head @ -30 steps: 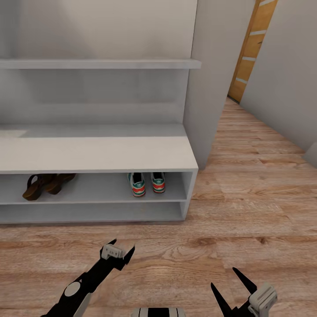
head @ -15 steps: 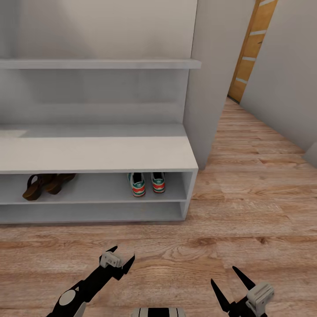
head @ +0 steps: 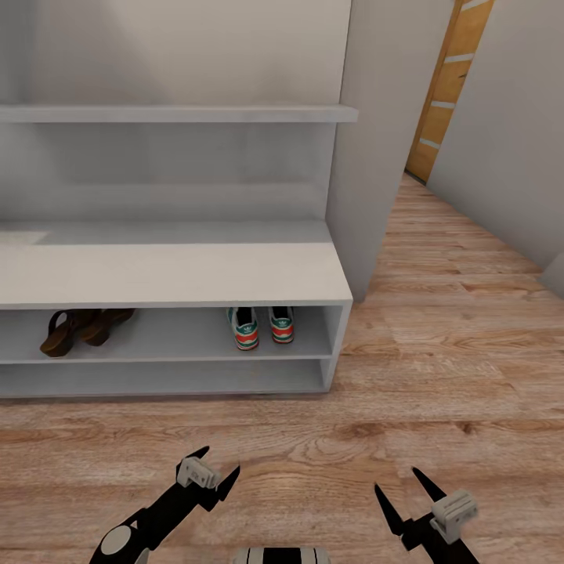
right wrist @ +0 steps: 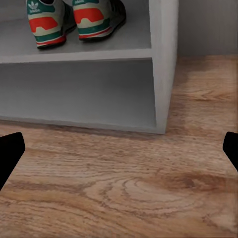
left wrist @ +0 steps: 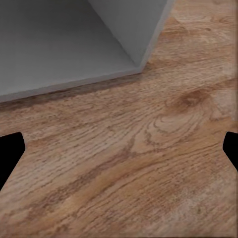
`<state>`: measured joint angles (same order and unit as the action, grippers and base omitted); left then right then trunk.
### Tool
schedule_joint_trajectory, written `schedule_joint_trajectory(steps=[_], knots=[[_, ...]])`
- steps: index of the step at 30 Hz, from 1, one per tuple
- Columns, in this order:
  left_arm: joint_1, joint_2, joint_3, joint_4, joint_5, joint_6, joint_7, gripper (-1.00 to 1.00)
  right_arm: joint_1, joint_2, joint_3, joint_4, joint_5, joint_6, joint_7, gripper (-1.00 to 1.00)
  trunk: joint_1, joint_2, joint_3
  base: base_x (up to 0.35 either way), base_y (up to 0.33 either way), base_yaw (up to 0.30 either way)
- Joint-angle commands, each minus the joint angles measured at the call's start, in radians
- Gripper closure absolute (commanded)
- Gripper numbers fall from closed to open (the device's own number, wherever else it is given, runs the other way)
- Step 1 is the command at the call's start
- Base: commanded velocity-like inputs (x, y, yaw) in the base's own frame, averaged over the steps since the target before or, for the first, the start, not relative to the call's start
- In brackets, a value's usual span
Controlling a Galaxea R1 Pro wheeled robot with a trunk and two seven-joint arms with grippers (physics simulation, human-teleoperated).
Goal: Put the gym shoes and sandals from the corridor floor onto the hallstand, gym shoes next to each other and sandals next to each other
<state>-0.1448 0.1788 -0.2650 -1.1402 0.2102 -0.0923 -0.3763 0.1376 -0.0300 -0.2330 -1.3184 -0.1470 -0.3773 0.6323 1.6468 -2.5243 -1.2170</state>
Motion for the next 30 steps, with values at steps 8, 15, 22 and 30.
schedule_joint_trajectory(steps=[8, 15, 22, 30], knots=[[0.002, 0.001, 0.006, 0.001, -0.001, -0.001, -0.016, -1.0, -0.029, -0.003, 0.0, 0.037, 0.003, 0.0, -0.007, -1.0, 0.0, 0.0, 0.0, 0.0, 0.0, 0.0], [0.003, 0.0, 0.008, 0.001, 0.002, -0.001, -0.019, -1.0, -0.037, -0.003, 0.0, 0.049, 0.004, 0.0, -0.01, -1.0, 0.0, 0.0, 0.0, 0.0, 0.0, 0.0], [0.003, 0.0, 0.014, 0.002, 0.004, 0.0, -0.018, -1.0, -0.04, -0.002, 0.0, 0.054, 0.004, 0.0, -0.01, -1.0, 0.0, 0.0, 0.0, 0.0, 0.0, 0.0], [0.004, -0.002, 0.059, 0.002, 0.004, 0.003, -0.012, -1.0, -0.042, -0.003, 0.0, 0.056, 0.004, -0.001, -0.011, -1.0, 0.0, 0.0, 0.0, 0.0, 0.0, 0.0]])
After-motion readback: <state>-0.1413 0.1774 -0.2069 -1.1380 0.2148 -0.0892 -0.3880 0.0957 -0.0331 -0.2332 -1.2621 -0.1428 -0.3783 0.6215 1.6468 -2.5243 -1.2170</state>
